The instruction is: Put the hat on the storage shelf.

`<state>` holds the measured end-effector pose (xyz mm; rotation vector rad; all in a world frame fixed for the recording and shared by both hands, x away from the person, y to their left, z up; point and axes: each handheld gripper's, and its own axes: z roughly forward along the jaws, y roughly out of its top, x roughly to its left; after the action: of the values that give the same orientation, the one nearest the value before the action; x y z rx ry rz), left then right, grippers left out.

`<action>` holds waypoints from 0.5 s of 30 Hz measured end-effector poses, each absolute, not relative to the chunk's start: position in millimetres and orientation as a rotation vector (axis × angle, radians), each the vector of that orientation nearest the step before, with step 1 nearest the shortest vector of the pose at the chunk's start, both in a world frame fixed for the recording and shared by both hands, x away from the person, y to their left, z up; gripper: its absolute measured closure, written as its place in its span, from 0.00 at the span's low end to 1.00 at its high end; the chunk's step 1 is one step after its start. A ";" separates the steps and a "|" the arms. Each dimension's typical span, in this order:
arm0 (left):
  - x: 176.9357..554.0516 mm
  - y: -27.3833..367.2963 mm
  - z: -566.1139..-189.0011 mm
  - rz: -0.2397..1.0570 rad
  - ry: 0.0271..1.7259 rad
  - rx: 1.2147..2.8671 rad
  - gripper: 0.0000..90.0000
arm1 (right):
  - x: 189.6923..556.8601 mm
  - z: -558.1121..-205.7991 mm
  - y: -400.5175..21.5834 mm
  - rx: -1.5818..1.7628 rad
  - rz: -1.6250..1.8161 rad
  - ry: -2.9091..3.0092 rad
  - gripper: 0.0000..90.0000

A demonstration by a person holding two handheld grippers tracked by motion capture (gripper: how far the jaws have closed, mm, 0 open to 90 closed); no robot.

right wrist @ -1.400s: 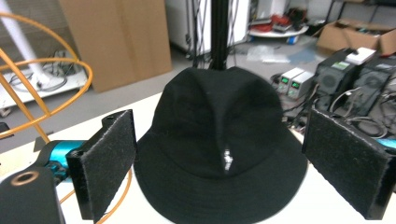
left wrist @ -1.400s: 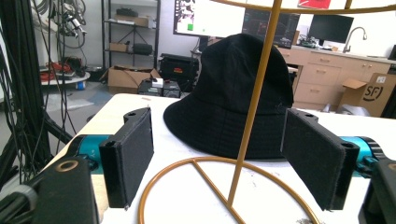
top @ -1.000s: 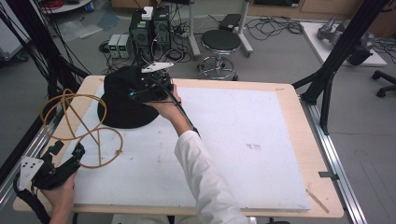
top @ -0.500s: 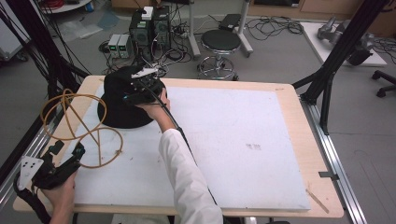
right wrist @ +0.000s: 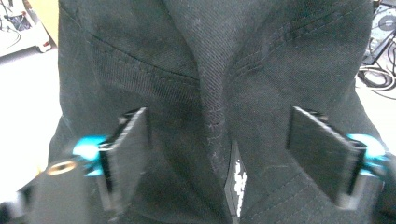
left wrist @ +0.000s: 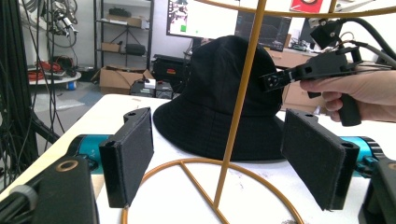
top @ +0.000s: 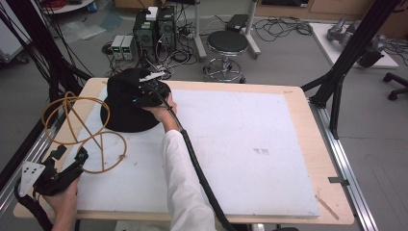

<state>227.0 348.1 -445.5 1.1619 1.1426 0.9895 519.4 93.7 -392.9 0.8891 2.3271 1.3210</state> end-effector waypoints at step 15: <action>224.1 348.3 -444.3 0.989 1.134 1.151 0.29 | 514.1 -387.8 95.4 0.919 1.293 2.321 0.97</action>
<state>224.1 348.3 -444.3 1.1513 1.1343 0.9892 514.1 95.4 -387.8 0.9194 2.3210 1.2932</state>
